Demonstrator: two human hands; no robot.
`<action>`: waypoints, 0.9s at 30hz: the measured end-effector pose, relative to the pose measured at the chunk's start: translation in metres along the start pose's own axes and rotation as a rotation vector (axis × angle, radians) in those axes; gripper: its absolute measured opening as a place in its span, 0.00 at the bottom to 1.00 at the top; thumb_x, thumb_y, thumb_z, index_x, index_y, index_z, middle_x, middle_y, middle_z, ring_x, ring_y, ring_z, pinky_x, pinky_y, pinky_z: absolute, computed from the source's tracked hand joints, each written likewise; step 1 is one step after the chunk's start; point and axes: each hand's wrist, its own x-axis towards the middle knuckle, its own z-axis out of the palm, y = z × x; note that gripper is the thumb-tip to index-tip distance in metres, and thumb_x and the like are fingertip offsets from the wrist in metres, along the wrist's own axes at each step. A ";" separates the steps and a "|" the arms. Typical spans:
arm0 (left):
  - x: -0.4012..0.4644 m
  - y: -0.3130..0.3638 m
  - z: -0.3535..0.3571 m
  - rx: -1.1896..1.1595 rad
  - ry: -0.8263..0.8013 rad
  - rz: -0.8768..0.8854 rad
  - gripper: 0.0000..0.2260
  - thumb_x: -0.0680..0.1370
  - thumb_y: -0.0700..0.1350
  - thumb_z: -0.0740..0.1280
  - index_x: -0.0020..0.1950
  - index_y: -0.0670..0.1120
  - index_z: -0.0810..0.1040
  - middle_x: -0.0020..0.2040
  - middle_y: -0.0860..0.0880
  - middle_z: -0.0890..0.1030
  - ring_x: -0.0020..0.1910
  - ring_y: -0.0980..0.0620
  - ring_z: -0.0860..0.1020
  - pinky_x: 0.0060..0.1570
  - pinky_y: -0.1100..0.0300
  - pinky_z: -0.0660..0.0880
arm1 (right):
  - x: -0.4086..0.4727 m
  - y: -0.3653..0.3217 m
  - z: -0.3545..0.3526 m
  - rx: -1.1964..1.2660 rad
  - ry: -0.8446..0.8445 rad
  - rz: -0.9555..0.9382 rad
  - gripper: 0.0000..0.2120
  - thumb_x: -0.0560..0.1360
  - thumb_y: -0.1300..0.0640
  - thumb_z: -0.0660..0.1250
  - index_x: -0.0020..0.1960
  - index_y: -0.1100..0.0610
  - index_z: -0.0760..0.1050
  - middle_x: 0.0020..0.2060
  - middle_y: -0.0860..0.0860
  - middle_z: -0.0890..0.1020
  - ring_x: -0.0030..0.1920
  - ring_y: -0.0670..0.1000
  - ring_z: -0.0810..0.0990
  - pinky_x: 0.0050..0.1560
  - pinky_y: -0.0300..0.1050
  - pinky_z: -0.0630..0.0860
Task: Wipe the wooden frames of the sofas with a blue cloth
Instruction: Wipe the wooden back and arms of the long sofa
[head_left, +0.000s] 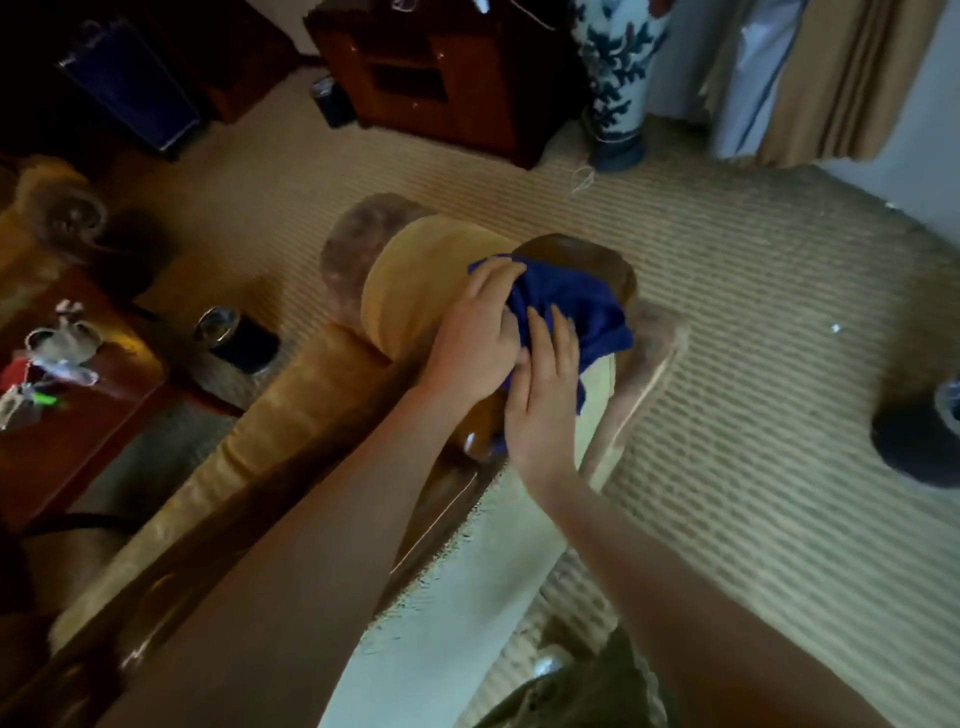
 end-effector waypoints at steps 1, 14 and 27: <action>0.000 -0.001 0.001 0.035 -0.047 0.059 0.21 0.79 0.34 0.55 0.72 0.42 0.67 0.73 0.46 0.65 0.73 0.52 0.62 0.66 0.77 0.50 | -0.019 -0.003 0.004 0.089 0.016 0.058 0.21 0.82 0.52 0.47 0.75 0.50 0.57 0.76 0.50 0.57 0.76 0.43 0.48 0.74 0.39 0.48; -0.012 -0.024 0.021 -0.023 0.094 0.183 0.22 0.77 0.43 0.53 0.69 0.39 0.71 0.72 0.41 0.68 0.72 0.48 0.64 0.67 0.77 0.50 | -0.032 -0.008 0.031 0.349 0.192 0.229 0.25 0.81 0.52 0.48 0.76 0.56 0.51 0.76 0.50 0.54 0.76 0.44 0.49 0.76 0.43 0.48; -0.019 -0.025 0.018 0.096 -0.028 0.326 0.25 0.77 0.43 0.52 0.74 0.45 0.64 0.75 0.44 0.63 0.75 0.48 0.59 0.74 0.53 0.55 | -0.017 -0.006 0.029 0.415 0.208 0.282 0.23 0.83 0.53 0.48 0.77 0.54 0.50 0.76 0.47 0.53 0.75 0.41 0.49 0.76 0.42 0.47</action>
